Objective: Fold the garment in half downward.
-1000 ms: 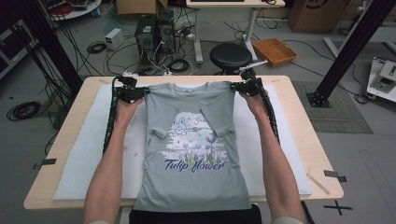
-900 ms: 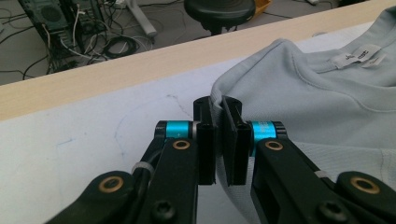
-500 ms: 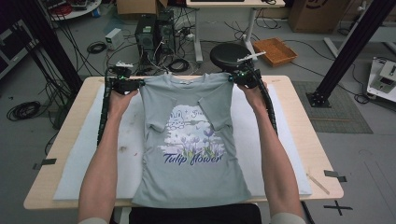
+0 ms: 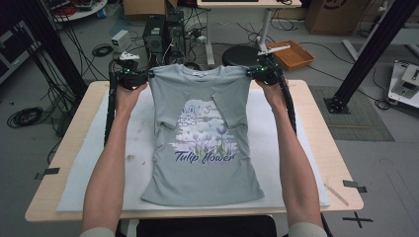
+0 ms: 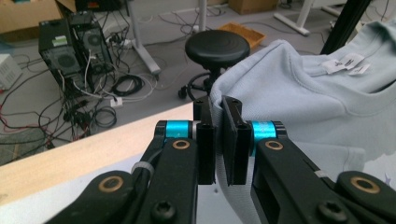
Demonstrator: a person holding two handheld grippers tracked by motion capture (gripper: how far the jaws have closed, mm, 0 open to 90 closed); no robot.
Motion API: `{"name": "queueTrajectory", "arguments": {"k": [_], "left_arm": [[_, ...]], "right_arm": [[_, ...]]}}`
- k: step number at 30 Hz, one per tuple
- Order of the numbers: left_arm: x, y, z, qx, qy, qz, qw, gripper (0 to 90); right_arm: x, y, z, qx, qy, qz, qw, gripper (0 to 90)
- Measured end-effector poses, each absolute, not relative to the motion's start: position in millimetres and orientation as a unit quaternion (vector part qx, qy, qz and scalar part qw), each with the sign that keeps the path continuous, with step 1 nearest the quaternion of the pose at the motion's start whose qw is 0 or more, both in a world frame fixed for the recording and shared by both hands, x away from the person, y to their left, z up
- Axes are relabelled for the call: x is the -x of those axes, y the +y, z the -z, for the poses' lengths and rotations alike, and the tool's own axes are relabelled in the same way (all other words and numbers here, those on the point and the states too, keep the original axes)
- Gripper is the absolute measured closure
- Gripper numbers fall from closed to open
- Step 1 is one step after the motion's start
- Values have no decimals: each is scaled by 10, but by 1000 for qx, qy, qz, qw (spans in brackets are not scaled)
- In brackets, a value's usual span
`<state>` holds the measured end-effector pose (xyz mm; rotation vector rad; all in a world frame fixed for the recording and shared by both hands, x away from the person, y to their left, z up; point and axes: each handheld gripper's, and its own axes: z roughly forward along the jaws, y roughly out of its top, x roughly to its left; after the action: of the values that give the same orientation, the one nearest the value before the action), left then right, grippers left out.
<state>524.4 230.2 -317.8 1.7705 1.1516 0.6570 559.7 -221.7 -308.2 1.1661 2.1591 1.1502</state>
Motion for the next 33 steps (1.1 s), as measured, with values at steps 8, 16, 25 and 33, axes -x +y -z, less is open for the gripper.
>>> {"name": "queueTrajectory", "arguments": {"k": [8, 16, 25, 33], "left_arm": [[-5228, 2354, 3433, -728, 474, -223, 442, 848], [-5121, 2347, 3488, -737, 454, -216, 451, 845], [-4890, 2396, 3741, -752, 440, -194, 450, 844], [-4719, 2413, 3937, -756, 432, -181, 458, 843]], "right_arm": [[-5562, -2247, 3317, -418, 790, -407, 187, 856], [-5452, -2262, 3442, -409, 796, -415, 164, 855], [-5259, -2335, 3619, -406, 797, -424, 142, 855], [-5087, -2383, 3768, -396, 795, -441, 129, 855]]}}
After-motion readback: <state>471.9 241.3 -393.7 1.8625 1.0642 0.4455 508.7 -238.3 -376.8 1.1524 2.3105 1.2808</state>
